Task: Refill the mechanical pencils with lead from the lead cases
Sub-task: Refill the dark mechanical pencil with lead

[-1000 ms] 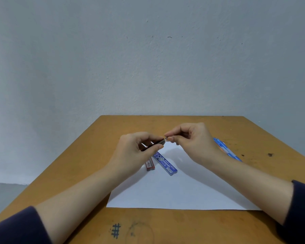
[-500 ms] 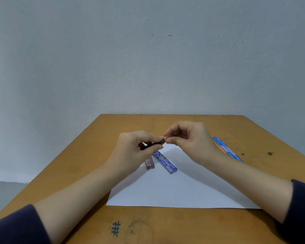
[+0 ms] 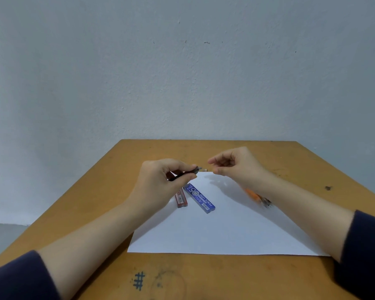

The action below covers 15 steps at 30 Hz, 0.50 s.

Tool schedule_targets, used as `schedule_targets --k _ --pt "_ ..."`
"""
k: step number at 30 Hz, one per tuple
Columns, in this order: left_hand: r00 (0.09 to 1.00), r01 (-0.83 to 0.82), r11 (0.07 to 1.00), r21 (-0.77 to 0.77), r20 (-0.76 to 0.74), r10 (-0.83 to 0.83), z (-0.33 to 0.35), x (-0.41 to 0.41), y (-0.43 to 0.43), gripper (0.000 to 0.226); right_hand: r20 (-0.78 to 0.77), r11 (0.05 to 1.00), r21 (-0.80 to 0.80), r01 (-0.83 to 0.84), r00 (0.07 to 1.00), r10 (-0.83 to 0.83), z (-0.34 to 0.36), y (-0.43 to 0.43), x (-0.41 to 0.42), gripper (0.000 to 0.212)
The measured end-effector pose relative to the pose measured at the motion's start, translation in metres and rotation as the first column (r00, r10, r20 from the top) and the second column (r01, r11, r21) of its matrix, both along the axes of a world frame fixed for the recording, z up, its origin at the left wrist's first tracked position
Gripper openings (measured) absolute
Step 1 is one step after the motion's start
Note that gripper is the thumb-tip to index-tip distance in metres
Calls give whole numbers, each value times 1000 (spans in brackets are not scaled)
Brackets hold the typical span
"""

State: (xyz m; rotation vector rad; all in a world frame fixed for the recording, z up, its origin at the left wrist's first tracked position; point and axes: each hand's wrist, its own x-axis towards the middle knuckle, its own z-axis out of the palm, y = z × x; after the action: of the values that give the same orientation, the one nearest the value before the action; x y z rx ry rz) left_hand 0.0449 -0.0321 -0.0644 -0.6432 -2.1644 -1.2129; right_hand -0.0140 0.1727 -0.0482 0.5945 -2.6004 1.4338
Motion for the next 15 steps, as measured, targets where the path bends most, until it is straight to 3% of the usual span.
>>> schedule_targets --k 6,15 --pt "999 -25 1000 18 29 24 1 1 1 19 -116 915 391 96 992 -54 -6 -11 -30 27" --pt "998 -46 997 55 46 43 4 2 0 18 -175 751 658 58 981 78 -14 -26 -51 33"
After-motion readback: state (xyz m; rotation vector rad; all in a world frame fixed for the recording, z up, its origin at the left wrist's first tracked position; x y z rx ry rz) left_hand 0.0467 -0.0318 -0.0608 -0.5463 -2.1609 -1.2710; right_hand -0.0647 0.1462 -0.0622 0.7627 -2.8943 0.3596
